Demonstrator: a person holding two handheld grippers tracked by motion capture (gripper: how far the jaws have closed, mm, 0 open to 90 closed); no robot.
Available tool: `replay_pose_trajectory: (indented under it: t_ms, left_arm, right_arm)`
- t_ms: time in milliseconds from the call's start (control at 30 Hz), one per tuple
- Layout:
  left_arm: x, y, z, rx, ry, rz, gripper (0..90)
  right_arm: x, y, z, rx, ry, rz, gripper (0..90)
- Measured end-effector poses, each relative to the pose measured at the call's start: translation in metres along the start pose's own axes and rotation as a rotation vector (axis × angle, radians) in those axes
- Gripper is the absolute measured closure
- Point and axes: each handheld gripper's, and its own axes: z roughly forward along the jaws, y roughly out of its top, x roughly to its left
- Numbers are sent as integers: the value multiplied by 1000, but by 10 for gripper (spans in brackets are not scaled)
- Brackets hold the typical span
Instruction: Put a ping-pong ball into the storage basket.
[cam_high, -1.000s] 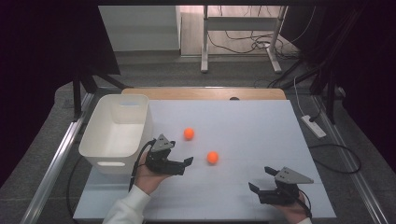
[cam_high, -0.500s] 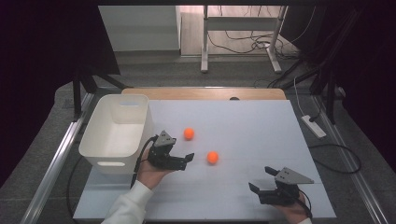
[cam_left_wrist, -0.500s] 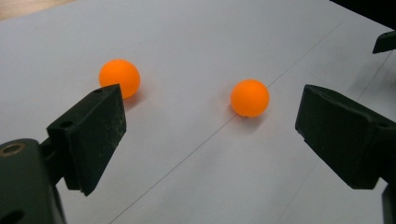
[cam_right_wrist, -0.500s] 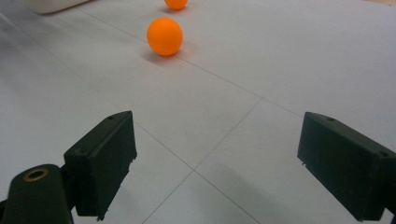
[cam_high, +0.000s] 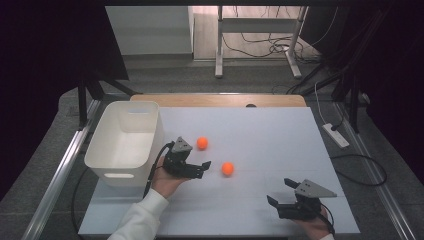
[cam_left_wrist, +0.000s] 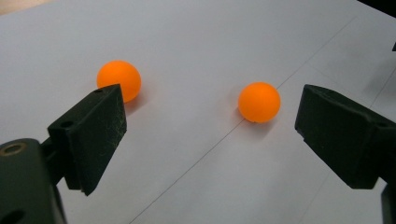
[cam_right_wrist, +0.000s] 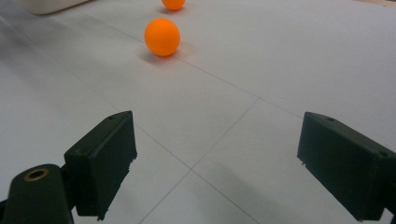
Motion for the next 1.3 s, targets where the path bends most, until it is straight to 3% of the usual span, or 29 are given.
replay_pose_trajectory:
  t_ms: [1300]
  left_arm:
    - [24, 16, 37, 100, 75, -14, 100]
  right_arm:
    - [-2, 0, -1, 3, 0, 0, 117]
